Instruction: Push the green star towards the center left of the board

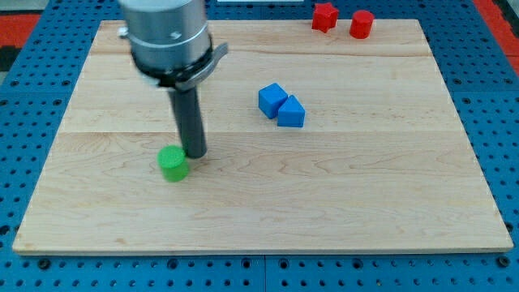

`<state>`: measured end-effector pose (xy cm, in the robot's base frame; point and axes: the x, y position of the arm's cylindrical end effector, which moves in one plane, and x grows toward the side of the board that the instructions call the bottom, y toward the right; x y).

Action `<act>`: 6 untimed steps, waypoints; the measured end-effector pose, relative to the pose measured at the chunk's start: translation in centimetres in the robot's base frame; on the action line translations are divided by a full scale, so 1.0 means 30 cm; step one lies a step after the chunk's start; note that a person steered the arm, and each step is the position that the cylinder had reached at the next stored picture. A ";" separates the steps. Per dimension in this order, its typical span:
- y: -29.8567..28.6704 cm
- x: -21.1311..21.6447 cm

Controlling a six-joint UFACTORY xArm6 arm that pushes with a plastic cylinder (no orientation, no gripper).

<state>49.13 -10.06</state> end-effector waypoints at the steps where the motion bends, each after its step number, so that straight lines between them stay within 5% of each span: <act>1: -0.120 0.085; 2: -0.195 0.104; 6: 0.118 -0.444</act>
<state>35.82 -6.53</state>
